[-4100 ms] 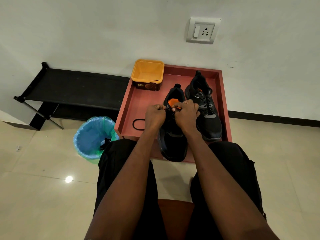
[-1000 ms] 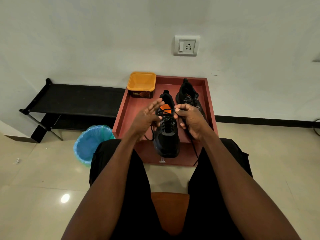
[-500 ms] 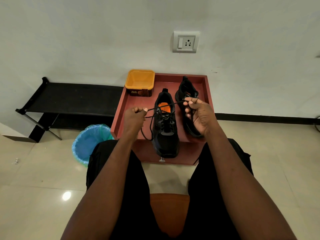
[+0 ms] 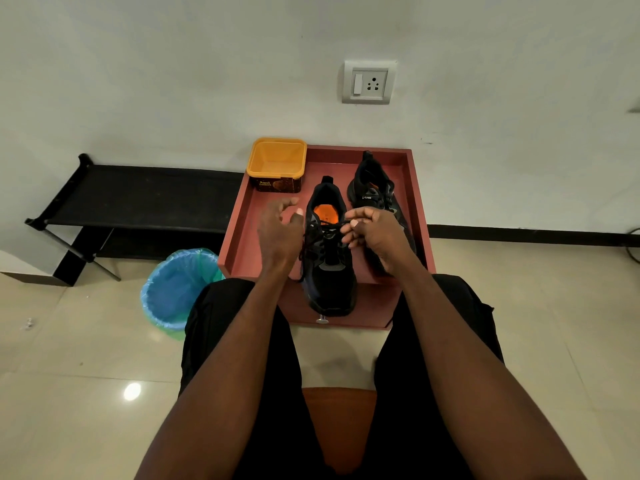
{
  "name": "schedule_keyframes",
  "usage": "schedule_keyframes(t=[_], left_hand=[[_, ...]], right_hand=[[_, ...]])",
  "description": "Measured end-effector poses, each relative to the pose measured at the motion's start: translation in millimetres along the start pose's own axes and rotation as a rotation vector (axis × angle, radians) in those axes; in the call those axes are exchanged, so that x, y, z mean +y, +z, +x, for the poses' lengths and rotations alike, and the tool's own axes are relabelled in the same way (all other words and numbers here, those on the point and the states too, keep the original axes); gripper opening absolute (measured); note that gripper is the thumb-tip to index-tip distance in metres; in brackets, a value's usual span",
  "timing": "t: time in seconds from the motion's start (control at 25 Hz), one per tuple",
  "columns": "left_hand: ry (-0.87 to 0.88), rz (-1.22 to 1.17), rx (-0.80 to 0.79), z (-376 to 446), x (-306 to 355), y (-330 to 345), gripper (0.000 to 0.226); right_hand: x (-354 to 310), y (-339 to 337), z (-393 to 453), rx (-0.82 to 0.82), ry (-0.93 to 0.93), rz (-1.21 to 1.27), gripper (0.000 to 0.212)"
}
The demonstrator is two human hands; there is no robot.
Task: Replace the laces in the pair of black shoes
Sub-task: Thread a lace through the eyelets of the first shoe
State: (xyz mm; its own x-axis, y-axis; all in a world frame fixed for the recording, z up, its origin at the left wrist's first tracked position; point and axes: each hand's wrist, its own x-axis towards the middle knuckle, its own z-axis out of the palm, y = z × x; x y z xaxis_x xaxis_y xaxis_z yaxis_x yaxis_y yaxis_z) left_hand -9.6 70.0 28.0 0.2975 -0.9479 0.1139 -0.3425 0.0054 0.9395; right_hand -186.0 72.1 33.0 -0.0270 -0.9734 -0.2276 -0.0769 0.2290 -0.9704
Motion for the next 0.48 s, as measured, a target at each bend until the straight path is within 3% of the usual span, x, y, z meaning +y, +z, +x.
schedule_keyframes(t=[0.12,0.24,0.48], left_hand=[[0.046,-0.094,-0.287,-2,3,9,0.029],[0.080,-0.103,-0.445,-1,-4,16,0.022],[0.078,-0.049,-0.335,8,-9,23,0.013]], right_hand=[[-2,6,-4,0.021,-0.067,-0.034,0.013],[-1,8,0,0.036,-0.109,-0.078,0.016],[1,7,7,0.079,-0.066,0.018,0.011]])
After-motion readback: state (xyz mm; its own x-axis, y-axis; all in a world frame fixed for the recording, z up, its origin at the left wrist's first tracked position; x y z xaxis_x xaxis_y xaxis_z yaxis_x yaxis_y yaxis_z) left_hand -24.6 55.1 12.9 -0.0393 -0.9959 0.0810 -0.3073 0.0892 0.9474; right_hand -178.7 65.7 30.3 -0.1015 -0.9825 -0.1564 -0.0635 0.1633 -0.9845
